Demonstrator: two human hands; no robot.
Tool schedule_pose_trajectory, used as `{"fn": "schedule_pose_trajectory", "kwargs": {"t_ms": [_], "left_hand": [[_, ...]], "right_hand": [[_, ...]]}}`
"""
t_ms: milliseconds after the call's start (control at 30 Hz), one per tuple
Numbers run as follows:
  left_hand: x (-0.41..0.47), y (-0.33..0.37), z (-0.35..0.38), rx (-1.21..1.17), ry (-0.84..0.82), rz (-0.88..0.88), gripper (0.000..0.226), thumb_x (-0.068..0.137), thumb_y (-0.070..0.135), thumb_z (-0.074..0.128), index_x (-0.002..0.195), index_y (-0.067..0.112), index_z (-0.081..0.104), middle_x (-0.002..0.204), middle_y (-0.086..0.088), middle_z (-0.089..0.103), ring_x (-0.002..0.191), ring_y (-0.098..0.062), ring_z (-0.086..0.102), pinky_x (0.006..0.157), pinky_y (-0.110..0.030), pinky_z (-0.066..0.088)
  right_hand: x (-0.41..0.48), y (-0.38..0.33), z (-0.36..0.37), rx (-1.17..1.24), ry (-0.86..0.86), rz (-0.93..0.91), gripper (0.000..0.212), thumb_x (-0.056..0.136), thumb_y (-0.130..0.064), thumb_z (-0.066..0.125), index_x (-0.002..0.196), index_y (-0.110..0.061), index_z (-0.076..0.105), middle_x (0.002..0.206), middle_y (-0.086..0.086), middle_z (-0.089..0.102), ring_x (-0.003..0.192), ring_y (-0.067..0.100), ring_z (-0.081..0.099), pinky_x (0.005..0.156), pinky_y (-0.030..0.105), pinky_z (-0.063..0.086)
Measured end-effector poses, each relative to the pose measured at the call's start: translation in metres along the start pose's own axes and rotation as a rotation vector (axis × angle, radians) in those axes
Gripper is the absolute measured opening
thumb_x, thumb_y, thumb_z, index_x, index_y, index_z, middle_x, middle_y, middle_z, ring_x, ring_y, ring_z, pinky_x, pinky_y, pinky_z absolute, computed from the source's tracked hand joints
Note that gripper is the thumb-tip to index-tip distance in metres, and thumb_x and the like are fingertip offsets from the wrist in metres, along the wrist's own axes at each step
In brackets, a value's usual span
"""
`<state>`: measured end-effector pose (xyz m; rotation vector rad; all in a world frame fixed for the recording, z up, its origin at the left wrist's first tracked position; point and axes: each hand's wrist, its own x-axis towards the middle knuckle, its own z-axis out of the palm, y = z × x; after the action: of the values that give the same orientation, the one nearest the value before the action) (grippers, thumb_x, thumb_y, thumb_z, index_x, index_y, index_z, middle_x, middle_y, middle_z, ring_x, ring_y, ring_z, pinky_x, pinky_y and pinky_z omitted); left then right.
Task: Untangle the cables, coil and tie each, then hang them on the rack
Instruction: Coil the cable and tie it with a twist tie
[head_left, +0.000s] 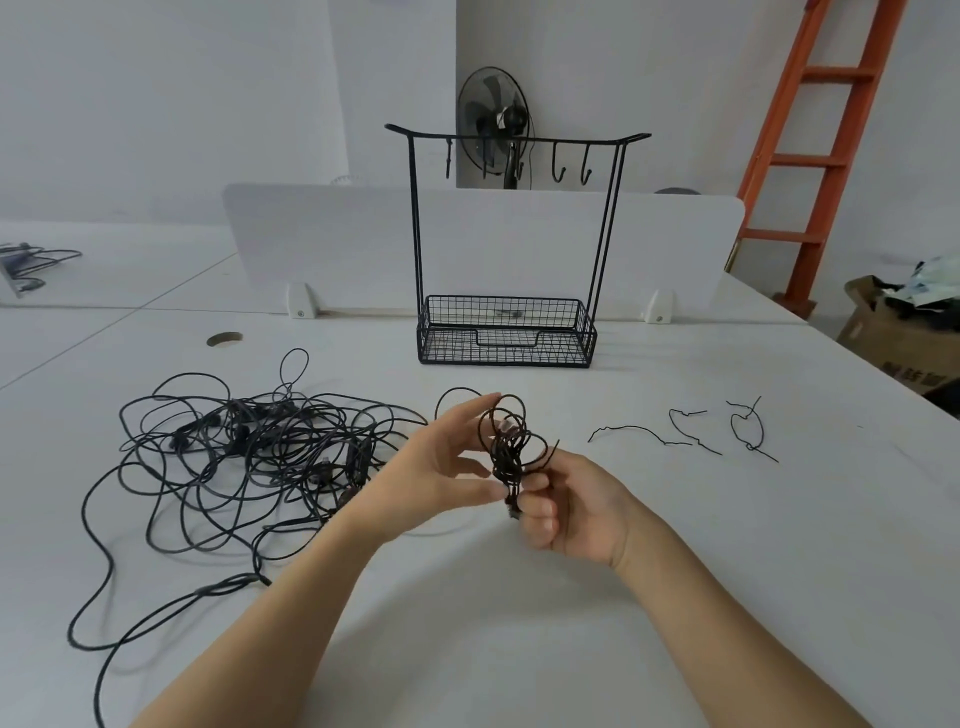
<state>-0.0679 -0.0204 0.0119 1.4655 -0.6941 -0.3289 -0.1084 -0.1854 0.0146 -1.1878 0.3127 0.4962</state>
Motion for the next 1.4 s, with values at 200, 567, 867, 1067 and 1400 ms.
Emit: {"fn": "schedule_pose_trajectory", "kwargs": {"t_ms": [200, 567, 867, 1067, 1400], "left_hand": [[0.005, 0.0, 0.01, -0.057, 0.362, 0.013, 0.024, 0.071, -0.006, 0.072, 0.075, 0.016, 0.067, 0.062, 0.009, 0.065, 0.057, -0.003, 0.055, 0.058, -0.015, 0.044], [0.009, 0.003, 0.011, -0.073, 0.502, -0.124, 0.03, 0.084, -0.015, 0.044, 0.07, 0.012, 0.045, 0.064, -0.007, 0.047, 0.047, -0.012, 0.037, 0.04, -0.015, 0.03], [0.008, 0.005, 0.009, -0.138, 0.517, -0.17, 0.029, 0.085, -0.011, 0.048, 0.081, 0.014, 0.062, 0.066, -0.006, 0.056, 0.058, -0.015, 0.047, 0.042, -0.017, 0.034], [0.01, 0.005, 0.008, -0.288, 0.547, -0.179, 0.032, 0.087, -0.013, 0.037, 0.079, 0.004, 0.062, 0.062, -0.005, 0.057, 0.051, -0.013, 0.052, 0.042, -0.018, 0.039], [0.008, 0.009, 0.013, -0.319, 0.373, -0.145, 0.023, 0.092, 0.001, 0.041, 0.083, 0.001, 0.062, 0.07, -0.006, 0.06, 0.063, -0.016, 0.056, 0.052, -0.021, 0.047]], "right_hand": [[0.002, 0.003, 0.003, -0.058, -0.011, 0.022, 0.045, 0.084, -0.021, 0.039, 0.04, -0.018, 0.038, 0.036, -0.002, 0.03, 0.03, 0.012, 0.028, 0.035, 0.015, 0.023], [0.003, 0.008, 0.007, -0.139, -0.012, 0.038, 0.05, 0.088, -0.022, 0.035, 0.039, -0.019, 0.039, 0.039, -0.001, 0.032, 0.033, 0.013, 0.029, 0.037, 0.018, 0.024], [0.004, 0.01, 0.014, -0.423, 0.259, -0.283, 0.029, 0.089, -0.015, 0.034, 0.065, -0.011, 0.05, 0.043, 0.004, 0.054, 0.036, 0.018, 0.044, 0.042, 0.023, 0.026], [0.004, 0.013, 0.016, -0.547, 0.284, -0.536, 0.014, 0.093, -0.012, 0.04, 0.085, -0.02, 0.049, 0.066, 0.004, 0.053, 0.044, 0.015, 0.046, 0.04, 0.016, 0.032], [0.014, 0.019, 0.011, -0.75, 0.427, -0.747, 0.02, 0.086, -0.025, 0.062, 0.067, -0.02, 0.054, 0.051, -0.009, 0.042, 0.045, 0.003, 0.04, 0.05, 0.017, 0.028]]}}
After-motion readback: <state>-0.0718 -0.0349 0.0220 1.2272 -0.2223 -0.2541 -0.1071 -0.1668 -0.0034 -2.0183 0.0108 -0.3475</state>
